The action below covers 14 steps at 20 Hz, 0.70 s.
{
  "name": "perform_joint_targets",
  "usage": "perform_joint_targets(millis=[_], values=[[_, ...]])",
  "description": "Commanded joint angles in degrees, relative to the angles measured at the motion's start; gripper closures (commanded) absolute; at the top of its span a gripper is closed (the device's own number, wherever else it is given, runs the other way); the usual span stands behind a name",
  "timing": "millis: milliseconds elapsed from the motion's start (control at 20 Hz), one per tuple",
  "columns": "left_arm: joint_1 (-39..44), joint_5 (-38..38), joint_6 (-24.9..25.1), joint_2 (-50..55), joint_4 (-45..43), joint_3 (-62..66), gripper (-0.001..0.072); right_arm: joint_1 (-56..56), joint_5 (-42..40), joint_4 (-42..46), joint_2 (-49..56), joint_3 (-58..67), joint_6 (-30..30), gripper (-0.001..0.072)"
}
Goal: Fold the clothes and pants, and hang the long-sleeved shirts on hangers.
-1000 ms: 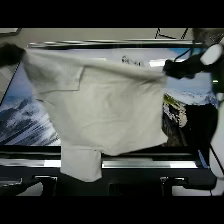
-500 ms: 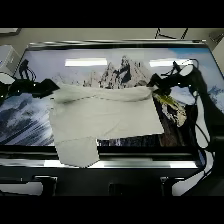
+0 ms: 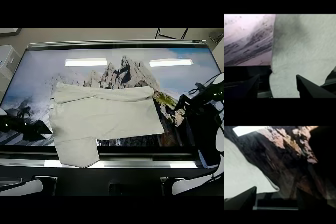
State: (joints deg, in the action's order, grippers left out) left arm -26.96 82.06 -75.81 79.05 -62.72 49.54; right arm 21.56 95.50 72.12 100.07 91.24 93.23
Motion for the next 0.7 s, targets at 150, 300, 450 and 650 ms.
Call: perform_joint_targets(millis=[150,300,450,650], values=[[-0.3,-10.5,8.2,-2.4,6.5,-14.4,0.0227,1.0,3.1,0.7,-1.0,-2.9,-2.0,0.0155],[2.7,-14.9,7.8,-2.2,9.4,-14.6,0.0377,1.0,3.2,0.1,-1.0,-2.9,-2.0,0.0156],[4.6,-17.9,4.6,-2.2,11.0,-14.6,0.0654,-0.5,3.5,1.0,-1.2,-3.9,-3.5,0.0179],[4.4,-16.0,4.8,-3.3,10.9,-14.5,0.0686,-5.2,-2.1,1.5,-1.1,-13.4,-5.7,0.0142]])
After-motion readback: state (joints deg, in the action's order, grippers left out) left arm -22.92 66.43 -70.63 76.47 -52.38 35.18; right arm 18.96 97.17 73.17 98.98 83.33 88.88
